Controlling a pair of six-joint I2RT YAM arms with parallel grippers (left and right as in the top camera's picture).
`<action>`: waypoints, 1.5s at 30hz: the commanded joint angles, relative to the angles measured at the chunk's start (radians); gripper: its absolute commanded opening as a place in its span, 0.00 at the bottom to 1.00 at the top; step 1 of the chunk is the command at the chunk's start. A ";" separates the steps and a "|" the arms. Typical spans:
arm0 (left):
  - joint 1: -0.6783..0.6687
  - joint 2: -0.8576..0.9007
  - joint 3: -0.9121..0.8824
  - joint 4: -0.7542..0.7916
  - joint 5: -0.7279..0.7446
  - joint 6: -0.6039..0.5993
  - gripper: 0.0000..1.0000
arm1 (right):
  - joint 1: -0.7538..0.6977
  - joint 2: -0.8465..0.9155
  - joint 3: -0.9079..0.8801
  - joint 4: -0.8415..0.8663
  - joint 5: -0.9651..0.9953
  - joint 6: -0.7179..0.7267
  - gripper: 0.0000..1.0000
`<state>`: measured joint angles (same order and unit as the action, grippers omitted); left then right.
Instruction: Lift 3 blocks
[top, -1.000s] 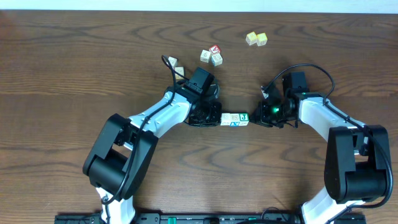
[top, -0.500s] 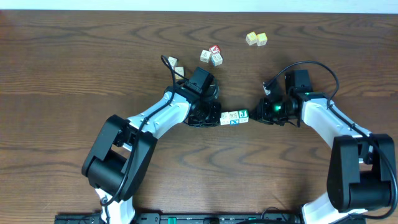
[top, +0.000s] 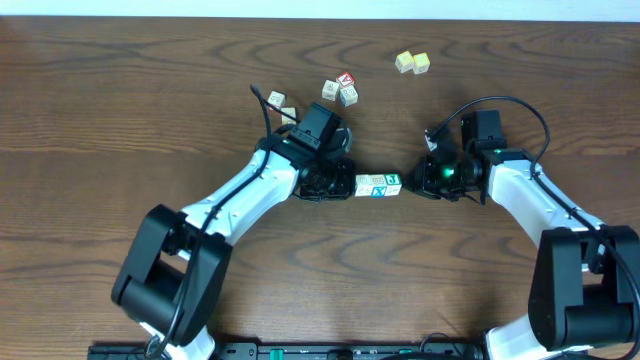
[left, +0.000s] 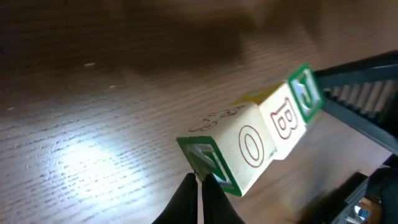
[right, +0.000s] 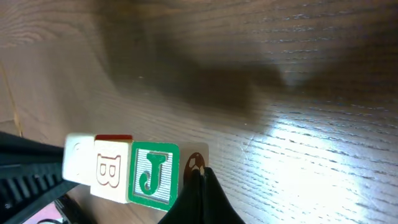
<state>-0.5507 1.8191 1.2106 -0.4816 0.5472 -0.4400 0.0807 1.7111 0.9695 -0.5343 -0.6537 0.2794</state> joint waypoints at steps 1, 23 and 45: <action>-0.016 -0.024 0.002 0.008 0.070 0.020 0.07 | 0.039 -0.053 0.010 -0.008 -0.167 0.016 0.01; -0.017 -0.113 0.002 -0.037 0.066 0.019 0.07 | 0.074 -0.150 0.010 -0.076 -0.159 0.024 0.01; -0.016 -0.163 0.002 -0.053 0.066 0.015 0.07 | 0.078 -0.213 0.012 -0.052 -0.160 0.077 0.01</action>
<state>-0.5449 1.6699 1.2045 -0.5507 0.5293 -0.4400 0.1120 1.5574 0.9695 -0.5900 -0.6598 0.3302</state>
